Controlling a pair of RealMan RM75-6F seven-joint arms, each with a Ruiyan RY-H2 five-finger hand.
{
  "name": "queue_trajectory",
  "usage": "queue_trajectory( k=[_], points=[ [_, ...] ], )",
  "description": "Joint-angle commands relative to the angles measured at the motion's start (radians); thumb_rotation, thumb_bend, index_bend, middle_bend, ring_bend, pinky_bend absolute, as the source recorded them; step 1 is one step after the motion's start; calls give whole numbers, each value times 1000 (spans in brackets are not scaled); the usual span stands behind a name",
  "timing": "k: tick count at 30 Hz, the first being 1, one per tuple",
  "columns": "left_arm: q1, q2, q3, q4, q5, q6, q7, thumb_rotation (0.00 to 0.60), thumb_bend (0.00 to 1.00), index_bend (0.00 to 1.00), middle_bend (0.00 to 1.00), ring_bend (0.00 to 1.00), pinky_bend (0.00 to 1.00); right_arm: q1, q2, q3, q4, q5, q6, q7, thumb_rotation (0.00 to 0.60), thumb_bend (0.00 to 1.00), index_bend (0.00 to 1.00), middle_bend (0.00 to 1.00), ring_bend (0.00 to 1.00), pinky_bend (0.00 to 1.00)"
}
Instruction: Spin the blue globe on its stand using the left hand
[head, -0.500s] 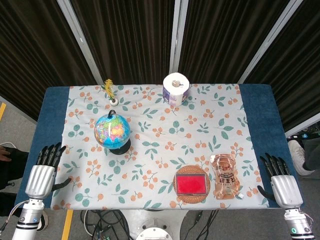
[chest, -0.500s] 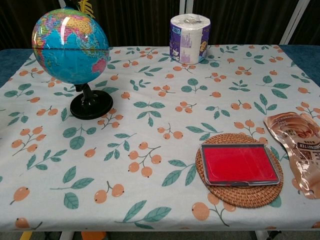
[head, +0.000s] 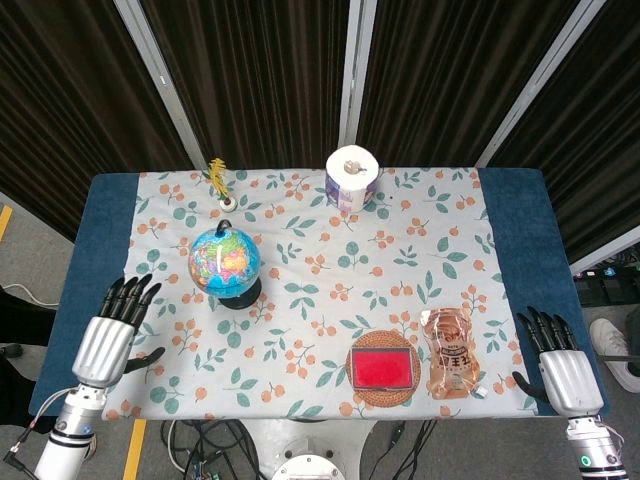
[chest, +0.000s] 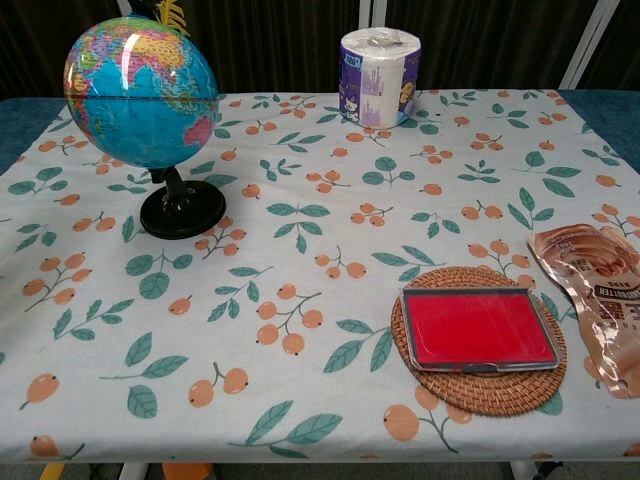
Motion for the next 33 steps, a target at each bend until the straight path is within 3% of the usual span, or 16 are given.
queue_trajectory(
  k=[1, 6, 17, 33],
  points=[
    [-41, 1, -17, -33, 46, -18, 36, 600, 0, 30, 0, 0, 0, -3, 2, 2, 6, 3, 4, 5, 600, 136, 0, 0, 0, 0],
    [-105, -20, -31, -60, 88, -70, 66, 600, 0, 30, 0, 0, 0, -1, 1, 4, 22, 10, -3, 14, 600, 136, 0, 0, 0, 0],
    [-178, -86, -30, -51, 69, -171, 123, 600, 0, 30, 0, 0, 0, -6, -4, 3, 49, 17, -3, 45, 600, 136, 0, 0, 0, 0],
    [-156, -81, -17, -35, 8, -139, 135, 600, 0, 30, 0, 0, 0, -6, -9, 4, 57, 20, -8, 48, 600, 136, 0, 0, 0, 0]
  ],
)
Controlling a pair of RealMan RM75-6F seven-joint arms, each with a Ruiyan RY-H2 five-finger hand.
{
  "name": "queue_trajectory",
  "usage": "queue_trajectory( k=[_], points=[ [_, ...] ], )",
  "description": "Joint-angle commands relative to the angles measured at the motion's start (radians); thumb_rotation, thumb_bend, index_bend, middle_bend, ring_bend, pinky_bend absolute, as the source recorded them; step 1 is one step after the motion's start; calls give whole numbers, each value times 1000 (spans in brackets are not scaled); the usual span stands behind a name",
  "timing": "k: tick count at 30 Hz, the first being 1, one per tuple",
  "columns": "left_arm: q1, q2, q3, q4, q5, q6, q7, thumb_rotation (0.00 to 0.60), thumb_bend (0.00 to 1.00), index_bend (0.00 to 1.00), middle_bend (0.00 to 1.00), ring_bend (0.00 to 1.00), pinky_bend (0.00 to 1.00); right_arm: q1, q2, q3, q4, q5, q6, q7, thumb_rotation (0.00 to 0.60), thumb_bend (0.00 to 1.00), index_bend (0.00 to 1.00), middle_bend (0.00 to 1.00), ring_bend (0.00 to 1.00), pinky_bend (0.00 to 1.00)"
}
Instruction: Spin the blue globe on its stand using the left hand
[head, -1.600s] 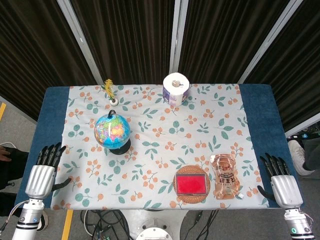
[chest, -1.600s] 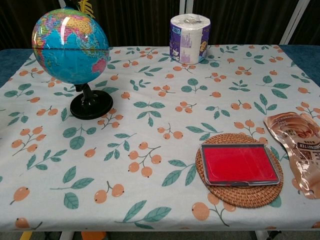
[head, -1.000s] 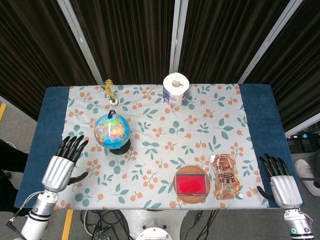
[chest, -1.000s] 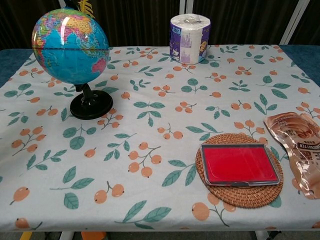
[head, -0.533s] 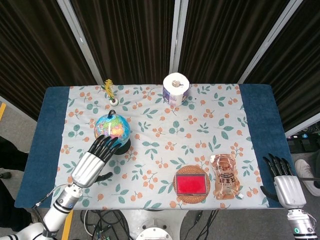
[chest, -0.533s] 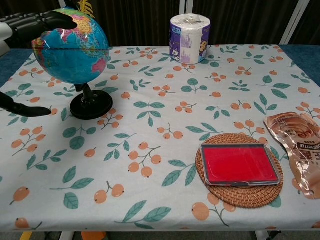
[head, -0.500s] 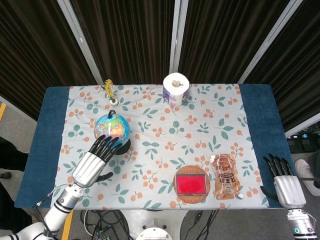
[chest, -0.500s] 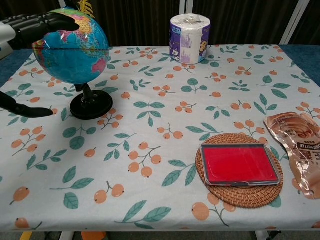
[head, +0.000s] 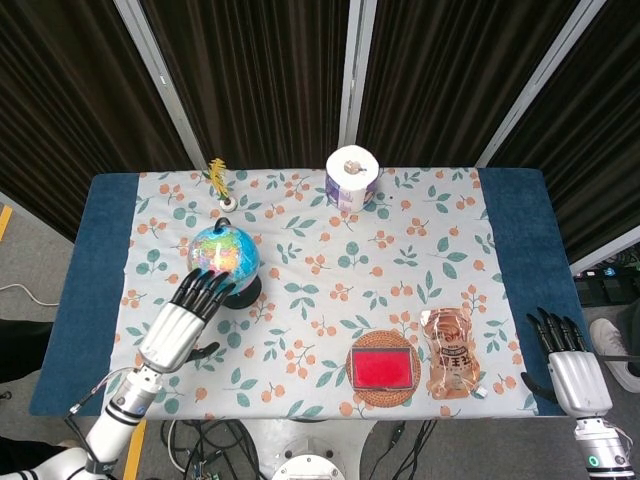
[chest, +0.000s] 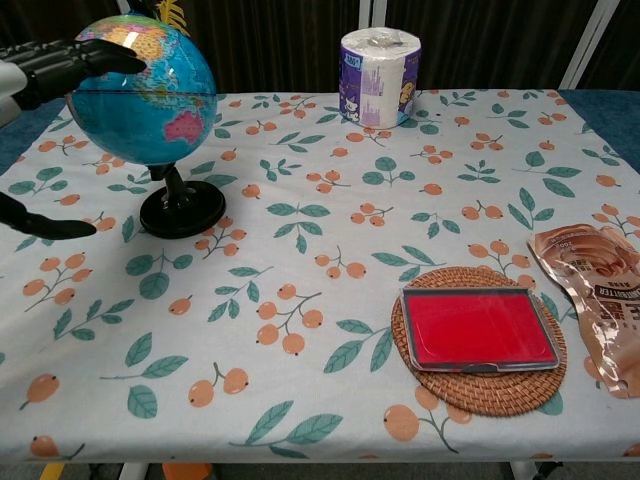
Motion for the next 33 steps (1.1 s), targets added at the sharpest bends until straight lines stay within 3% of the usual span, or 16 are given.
queue_trajectory(
  k=[1, 18, 25, 33],
  points=[
    [11, 6, 2, 5, -12, 13, -4, 600, 0, 30, 0, 0, 0, 0, -1, 0, 0, 0, -1, -1, 600, 136, 0, 0, 0, 0],
    [111, 46, 15, 72, -149, 81, -102, 600, 0, 30, 0, 0, 0, 1, -2, -1, -5, -3, -1, -10, 600, 136, 0, 0, 0, 0],
    [90, 48, 6, 71, -35, 152, -128, 600, 0, 30, 0, 0, 0, 2, -3, -1, -7, -2, -2, -12, 600, 136, 0, 0, 0, 0],
    [22, 25, 4, 47, 31, 88, -70, 600, 0, 30, 0, 0, 0, 1, -6, -1, 4, 1, -5, 0, 600, 136, 0, 0, 0, 0]
  ],
)
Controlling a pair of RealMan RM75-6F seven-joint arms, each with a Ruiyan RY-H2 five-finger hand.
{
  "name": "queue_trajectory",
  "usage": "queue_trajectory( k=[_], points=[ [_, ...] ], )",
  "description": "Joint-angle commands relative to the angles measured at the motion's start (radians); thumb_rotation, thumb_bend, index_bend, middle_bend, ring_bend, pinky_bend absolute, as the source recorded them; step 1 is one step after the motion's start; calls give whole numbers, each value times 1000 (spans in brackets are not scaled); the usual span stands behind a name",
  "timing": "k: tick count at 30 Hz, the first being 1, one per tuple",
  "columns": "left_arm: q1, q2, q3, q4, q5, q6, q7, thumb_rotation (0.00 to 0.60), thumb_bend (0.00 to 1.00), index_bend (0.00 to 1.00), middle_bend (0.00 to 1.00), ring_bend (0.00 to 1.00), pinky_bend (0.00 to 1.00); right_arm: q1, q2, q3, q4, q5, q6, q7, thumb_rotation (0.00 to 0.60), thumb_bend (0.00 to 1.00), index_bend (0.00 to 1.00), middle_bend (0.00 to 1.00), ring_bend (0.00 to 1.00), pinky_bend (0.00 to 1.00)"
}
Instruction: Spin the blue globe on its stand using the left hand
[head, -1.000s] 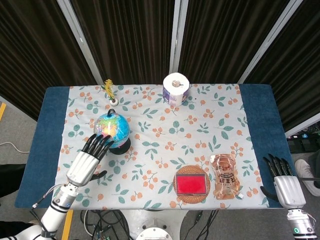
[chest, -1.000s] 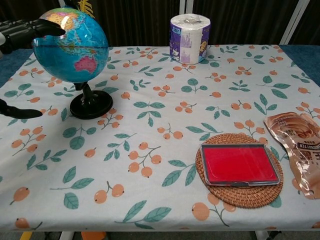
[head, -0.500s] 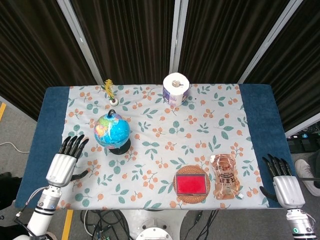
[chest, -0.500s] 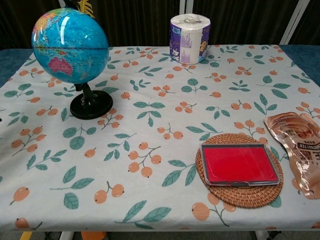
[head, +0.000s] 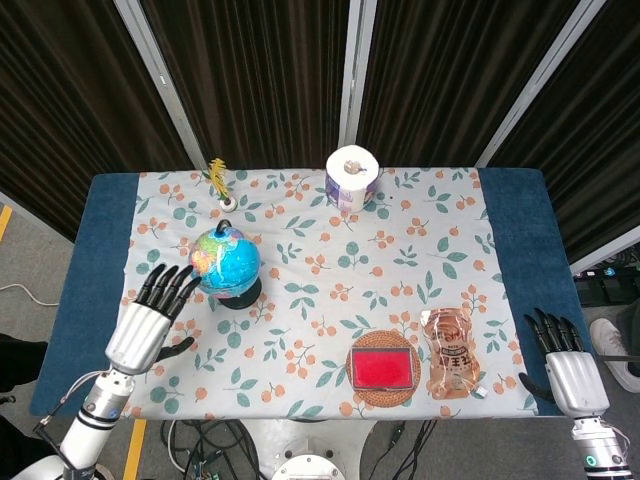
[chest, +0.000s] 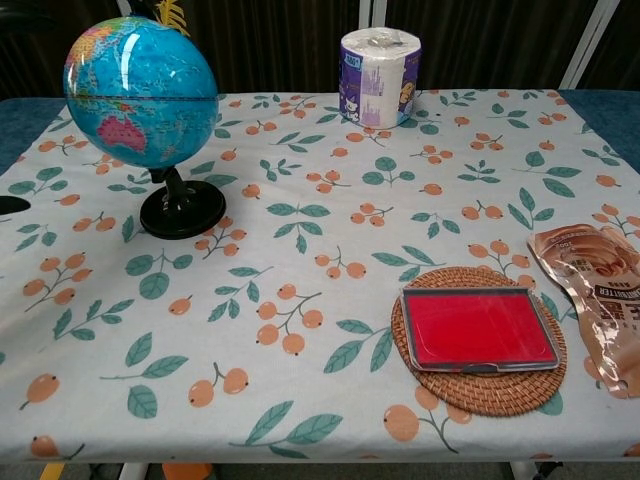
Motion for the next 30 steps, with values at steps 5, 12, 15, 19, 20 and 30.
queue_trajectory(
  k=[5, 12, 15, 19, 20, 30],
  points=[
    [-54, -26, -21, -29, -6, -69, 53, 600, 0, 30, 0, 0, 0, -1, -2, 1, 9, 4, -3, 9, 600, 136, 0, 0, 0, 0],
    [-73, -37, -26, -36, -35, -107, 83, 600, 0, 30, 0, 0, 0, -1, -4, 1, 16, 5, -3, 18, 600, 136, 0, 0, 0, 0],
    [-73, -39, -25, -35, -46, -110, 89, 600, 0, 30, 0, 0, 0, -1, -4, 2, 18, 6, -3, 19, 600, 136, 0, 0, 0, 0],
    [-69, -37, -23, -32, -58, -104, 91, 600, 0, 30, 0, 0, 0, -1, -4, 1, 17, 4, -2, 18, 600, 136, 0, 0, 0, 0],
    [-66, -37, -23, -31, -60, -101, 92, 600, 0, 30, 0, 0, 0, -1, -4, 1, 17, 4, -2, 17, 600, 136, 0, 0, 0, 0],
    [-15, -20, -13, -12, -130, -65, 74, 600, 0, 30, 0, 0, 0, 0, -5, 2, 15, 7, -5, 12, 600, 136, 0, 0, 0, 0]
  ],
)
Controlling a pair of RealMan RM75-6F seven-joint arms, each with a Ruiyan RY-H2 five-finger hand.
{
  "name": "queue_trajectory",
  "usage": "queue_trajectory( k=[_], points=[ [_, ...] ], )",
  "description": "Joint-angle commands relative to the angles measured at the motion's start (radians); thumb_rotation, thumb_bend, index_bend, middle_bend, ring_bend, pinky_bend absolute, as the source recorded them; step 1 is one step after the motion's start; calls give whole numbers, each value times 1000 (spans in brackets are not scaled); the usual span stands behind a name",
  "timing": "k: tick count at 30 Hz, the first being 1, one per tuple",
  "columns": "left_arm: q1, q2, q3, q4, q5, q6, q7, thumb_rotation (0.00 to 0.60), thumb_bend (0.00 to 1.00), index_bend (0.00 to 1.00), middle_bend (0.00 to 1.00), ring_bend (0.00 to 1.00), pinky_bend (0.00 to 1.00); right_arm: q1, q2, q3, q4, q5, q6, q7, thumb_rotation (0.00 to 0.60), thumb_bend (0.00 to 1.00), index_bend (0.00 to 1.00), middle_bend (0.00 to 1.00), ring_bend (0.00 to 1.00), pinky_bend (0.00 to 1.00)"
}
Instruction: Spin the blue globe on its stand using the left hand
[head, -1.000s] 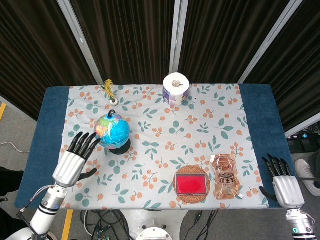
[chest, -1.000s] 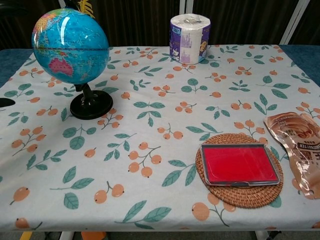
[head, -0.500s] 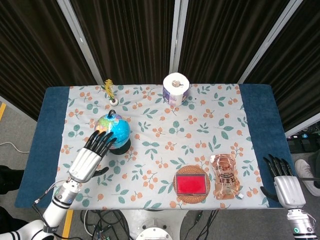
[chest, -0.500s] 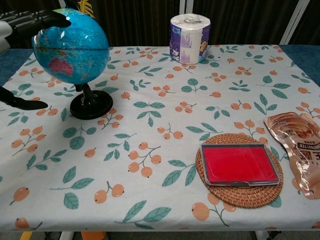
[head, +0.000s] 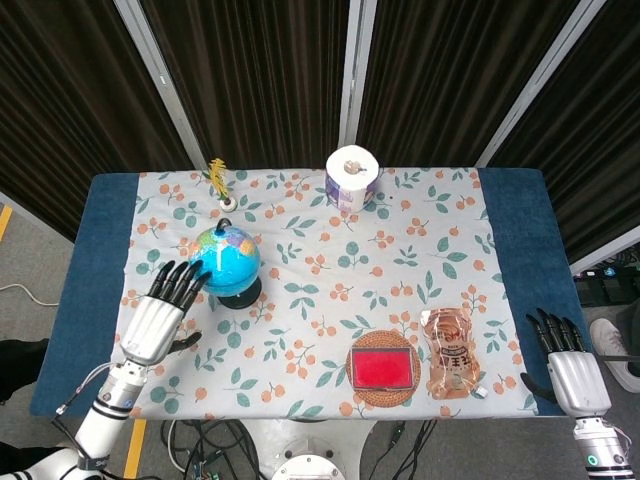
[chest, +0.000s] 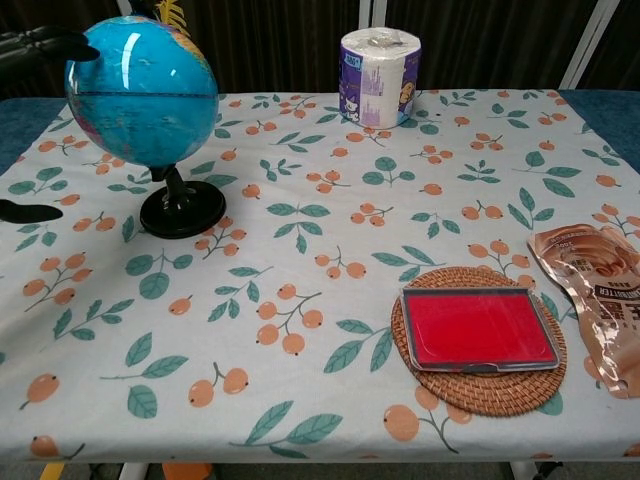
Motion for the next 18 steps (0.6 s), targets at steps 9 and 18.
queue_trajectory(
  k=[9, 18],
  points=[
    [65, 19, -10, 46, -118, 28, -54, 600, 0, 30, 0, 0, 0, 0, 1, 0, -5, 3, -4, -9, 600, 136, 0, 0, 0, 0],
    [72, 22, -14, 43, -37, 108, -84, 600, 0, 30, 0, 0, 0, 0, 1, 1, -9, 4, -3, -12, 600, 136, 0, 0, 0, 0]
  ],
)
